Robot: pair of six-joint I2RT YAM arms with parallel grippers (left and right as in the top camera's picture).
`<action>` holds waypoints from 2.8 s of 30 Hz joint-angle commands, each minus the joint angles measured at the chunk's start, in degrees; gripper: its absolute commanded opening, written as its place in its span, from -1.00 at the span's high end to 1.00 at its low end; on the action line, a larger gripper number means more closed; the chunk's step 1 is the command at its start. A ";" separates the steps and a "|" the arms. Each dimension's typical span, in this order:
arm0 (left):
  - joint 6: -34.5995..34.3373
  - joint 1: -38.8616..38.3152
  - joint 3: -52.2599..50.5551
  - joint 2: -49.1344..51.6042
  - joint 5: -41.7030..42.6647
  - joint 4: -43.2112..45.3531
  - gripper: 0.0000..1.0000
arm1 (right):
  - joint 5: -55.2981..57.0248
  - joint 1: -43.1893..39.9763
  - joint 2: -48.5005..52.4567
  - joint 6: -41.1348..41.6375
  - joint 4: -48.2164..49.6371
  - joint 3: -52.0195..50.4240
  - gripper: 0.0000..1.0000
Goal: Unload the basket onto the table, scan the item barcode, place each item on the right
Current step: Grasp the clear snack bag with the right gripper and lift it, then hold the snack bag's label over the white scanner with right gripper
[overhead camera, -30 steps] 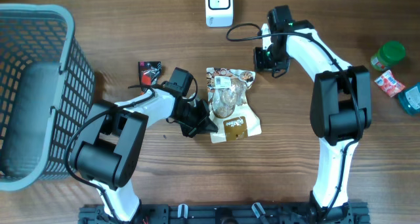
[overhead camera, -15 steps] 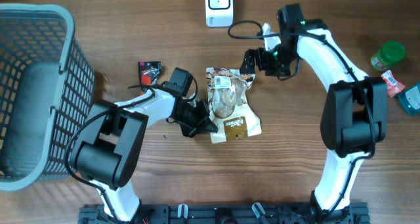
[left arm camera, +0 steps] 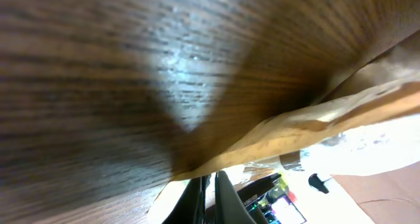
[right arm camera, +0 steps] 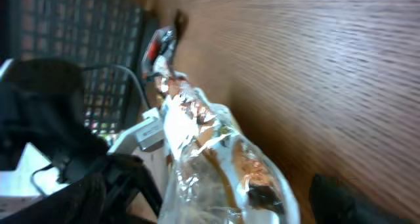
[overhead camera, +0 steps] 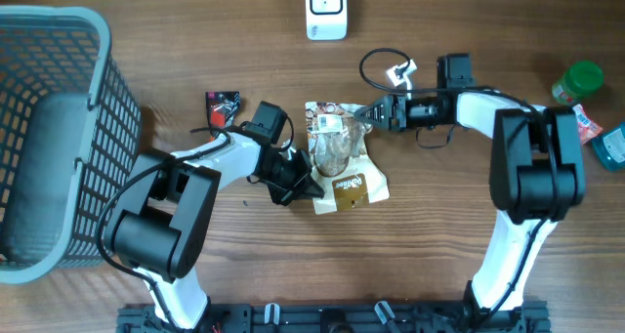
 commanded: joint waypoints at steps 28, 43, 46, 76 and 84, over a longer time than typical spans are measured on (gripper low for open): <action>3.02 6.25 -1.49 -0.44 -5.51 -6.56 -1.00 | -1.25 -0.46 8.22 -16.50 -13.68 -2.99 0.91; 9.18 16.44 9.31 -2.14 -10.25 -13.88 -1.00 | -4.63 -1.03 -12.48 -17.75 -25.33 -1.84 0.91; 9.16 16.44 9.31 -2.14 -10.47 -13.86 -1.00 | -3.58 -1.03 -20.48 -13.05 -25.92 -1.84 0.91; 9.16 16.44 9.29 -2.14 -18.18 -13.57 -1.00 | 54.73 11.13 -27.21 -17.25 26.34 4.20 0.91; 9.16 16.44 9.29 -2.14 -18.21 -13.60 -1.00 | 68.04 12.37 -18.32 -44.48 39.10 7.41 0.91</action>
